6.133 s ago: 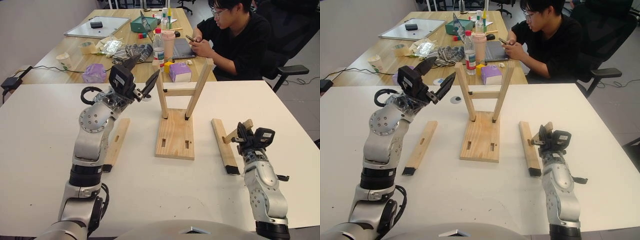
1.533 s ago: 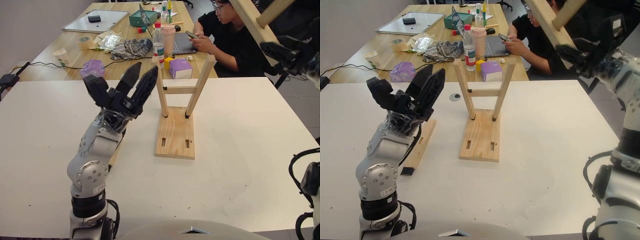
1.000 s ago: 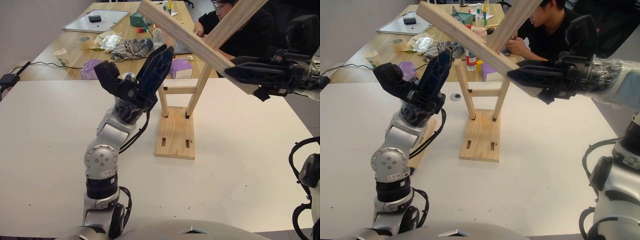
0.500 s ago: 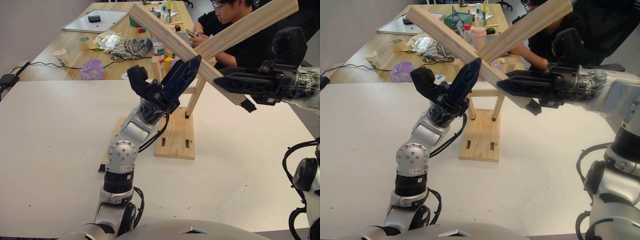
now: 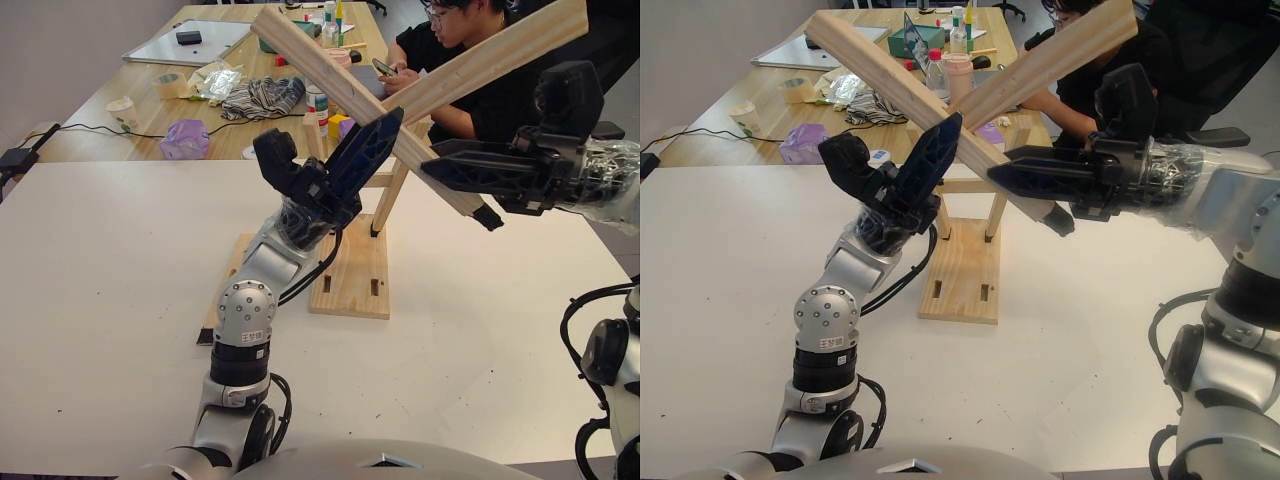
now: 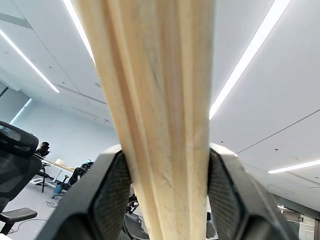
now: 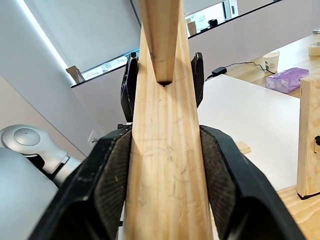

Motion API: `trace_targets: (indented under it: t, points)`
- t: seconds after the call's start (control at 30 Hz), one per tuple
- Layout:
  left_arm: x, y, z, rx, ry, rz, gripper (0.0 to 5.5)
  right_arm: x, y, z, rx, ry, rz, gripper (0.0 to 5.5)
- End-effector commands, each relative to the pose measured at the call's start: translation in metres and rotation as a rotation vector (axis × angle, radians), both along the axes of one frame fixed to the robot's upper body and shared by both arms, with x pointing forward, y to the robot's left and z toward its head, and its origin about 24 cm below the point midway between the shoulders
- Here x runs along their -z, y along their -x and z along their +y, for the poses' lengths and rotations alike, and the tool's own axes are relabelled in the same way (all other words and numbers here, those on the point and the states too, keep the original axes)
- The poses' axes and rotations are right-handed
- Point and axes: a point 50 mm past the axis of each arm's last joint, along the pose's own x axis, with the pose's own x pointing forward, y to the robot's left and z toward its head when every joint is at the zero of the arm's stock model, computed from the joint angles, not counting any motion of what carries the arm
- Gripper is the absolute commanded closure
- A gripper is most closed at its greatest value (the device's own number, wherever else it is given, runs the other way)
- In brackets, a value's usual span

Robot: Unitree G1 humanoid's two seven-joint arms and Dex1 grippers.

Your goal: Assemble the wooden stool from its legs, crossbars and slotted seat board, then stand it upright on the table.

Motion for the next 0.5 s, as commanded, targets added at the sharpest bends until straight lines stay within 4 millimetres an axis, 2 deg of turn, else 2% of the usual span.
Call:
trace_targets:
  t: [0.03,0.17,0.2,0.37,0.5]
  points:
    - [0.000,-0.003,0.001,-0.004,0.001,0.014,3.40,-0.006,0.004,0.001,-0.009,0.000,-0.031,3.48]
    - [-0.001,-0.005,0.005,-0.013,0.065,0.046,3.41,-0.007,0.002,0.002,0.009,0.003,-0.045,3.48]
    - [-0.001,-0.006,0.006,-0.016,0.075,0.051,3.42,-0.008,0.001,0.002,0.013,0.004,-0.046,3.11]
    - [-0.001,-0.007,0.009,-0.026,0.091,0.059,3.42,-0.011,0.000,0.001,0.017,-0.010,-0.047,2.36]
    - [0.000,-0.008,0.011,-0.032,0.091,0.063,3.43,-0.019,-0.006,-0.007,0.063,-0.038,-0.051,1.70]
